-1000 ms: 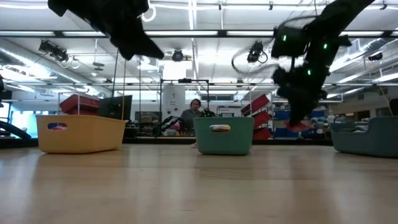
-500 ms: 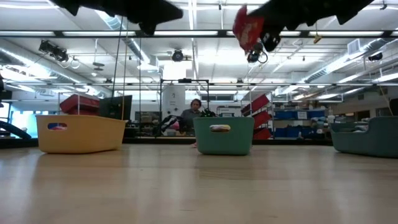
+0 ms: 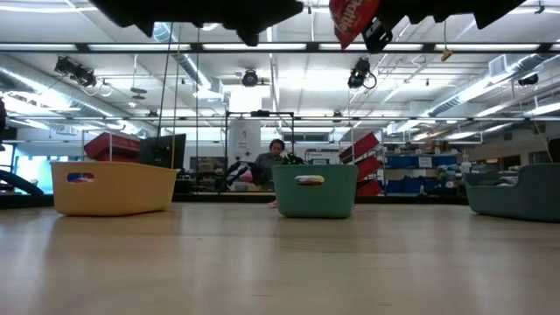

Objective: Sort candy
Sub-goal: Put the red candy pack into the yellow bin

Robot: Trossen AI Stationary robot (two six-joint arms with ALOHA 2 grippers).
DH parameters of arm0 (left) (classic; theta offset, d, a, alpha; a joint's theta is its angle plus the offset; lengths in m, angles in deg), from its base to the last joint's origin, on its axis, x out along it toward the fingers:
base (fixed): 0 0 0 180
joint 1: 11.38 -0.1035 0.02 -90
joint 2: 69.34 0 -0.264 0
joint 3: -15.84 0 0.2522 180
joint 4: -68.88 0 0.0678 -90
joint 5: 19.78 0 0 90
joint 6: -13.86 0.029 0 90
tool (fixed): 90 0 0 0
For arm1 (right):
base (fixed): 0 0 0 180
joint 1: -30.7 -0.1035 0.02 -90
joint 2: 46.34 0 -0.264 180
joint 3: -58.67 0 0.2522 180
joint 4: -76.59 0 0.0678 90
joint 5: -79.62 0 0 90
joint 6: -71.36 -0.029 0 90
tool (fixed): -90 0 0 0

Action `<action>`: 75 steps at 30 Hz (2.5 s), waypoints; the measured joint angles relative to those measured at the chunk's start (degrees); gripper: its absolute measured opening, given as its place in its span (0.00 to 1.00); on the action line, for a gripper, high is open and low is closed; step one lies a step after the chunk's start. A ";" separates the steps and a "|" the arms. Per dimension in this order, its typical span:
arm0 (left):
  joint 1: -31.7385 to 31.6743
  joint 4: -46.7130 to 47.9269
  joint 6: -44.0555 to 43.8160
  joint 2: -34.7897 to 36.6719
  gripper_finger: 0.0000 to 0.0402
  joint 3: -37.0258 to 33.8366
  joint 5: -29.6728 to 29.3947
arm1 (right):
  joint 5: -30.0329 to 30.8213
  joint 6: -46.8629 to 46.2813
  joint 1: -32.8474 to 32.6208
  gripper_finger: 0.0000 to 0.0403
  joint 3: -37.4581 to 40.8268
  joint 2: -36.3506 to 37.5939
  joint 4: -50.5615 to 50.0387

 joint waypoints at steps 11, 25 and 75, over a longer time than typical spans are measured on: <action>-2.00 9.22 4.63 -9.76 0.45 13.53 14.57 | -5.06 0.33 -1.73 0.03 0.00 0.00 0.57; -2.09 11.34 4.68 -14.03 0.44 18.19 29.90 | -7.73 0.82 -1.80 0.03 -0.02 0.00 0.58; 14.15 82.85 -45.13 9.97 0.01 2.61 -38.62 | 21.80 -1.63 -1.75 0.46 -0.04 5.39 -12.99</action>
